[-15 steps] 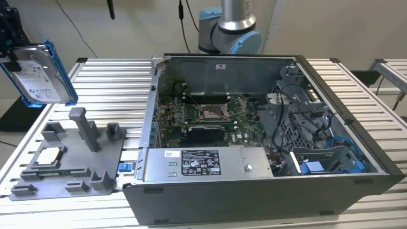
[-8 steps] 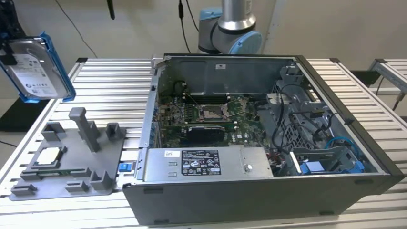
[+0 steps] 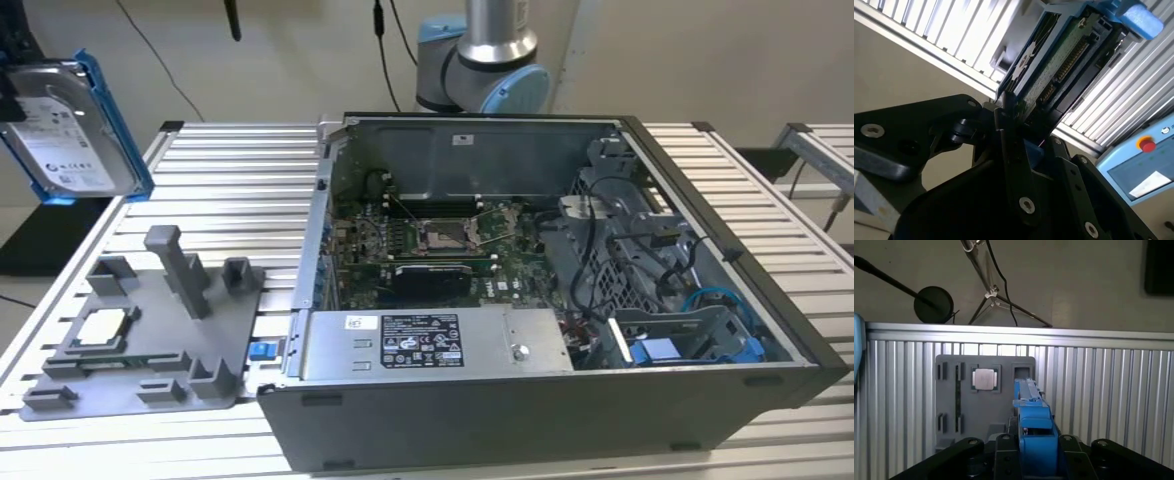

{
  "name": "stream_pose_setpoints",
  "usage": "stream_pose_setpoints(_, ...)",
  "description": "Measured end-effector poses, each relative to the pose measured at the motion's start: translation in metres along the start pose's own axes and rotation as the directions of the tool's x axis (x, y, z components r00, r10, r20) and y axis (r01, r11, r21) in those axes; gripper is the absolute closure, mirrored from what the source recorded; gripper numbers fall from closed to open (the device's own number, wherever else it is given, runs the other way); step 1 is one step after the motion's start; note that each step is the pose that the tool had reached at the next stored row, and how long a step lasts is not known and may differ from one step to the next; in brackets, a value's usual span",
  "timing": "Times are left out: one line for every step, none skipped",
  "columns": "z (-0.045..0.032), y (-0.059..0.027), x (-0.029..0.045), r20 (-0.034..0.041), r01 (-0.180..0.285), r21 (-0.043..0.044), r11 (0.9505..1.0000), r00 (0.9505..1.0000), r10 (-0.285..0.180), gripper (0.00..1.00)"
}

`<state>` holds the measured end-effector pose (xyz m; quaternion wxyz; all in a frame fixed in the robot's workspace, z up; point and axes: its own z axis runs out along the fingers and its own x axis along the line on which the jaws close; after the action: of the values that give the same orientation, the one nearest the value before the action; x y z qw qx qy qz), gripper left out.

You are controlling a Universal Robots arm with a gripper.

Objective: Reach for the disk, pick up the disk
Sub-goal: 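Pick up the disk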

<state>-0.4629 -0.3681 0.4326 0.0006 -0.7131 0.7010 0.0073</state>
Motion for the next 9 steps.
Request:
stream_pose_setpoints(-0.0020,0.0000,0.0000,-0.0001,0.000,-0.0002,1.0000,1.0000,0.000,1.00)
stream_pose_setpoints(-0.0041,0.0000,-0.0001,-0.0001,0.000,-0.0003,1.0000,1.0000,0.000,1.00)
stream_pose_setpoints(-0.0062,0.0000,-0.0001,-0.0001,0.000,-0.0002,1.0000,1.0000,0.000,1.00)
stream_pose_setpoints(-0.0083,0.0001,-0.0001,0.0000,0.000,-0.0001,1.0000,1.0000,0.000,1.00)
stream_pose_setpoints(-0.0104,0.0001,-0.0001,-0.0001,0.000,-0.0002,1.0000,1.0000,0.000,1.00)
stream_pose_setpoints(-0.0123,0.0001,-0.0002,0.0000,0.000,-0.0002,1.0000,1.0000,0.000,1.00)
stream_pose_setpoints(-0.0143,0.0001,-0.0002,0.0000,0.000,-0.0001,1.0000,1.0000,0.000,1.00)
stream_pose_setpoints(-0.0162,0.0002,-0.0002,-0.0001,0.000,-0.0002,1.0000,1.0000,0.000,1.00)
stream_pose_setpoints(-0.0181,0.0002,-0.0002,-0.0001,0.001,-0.0002,1.0000,1.0000,-0.001,1.00)
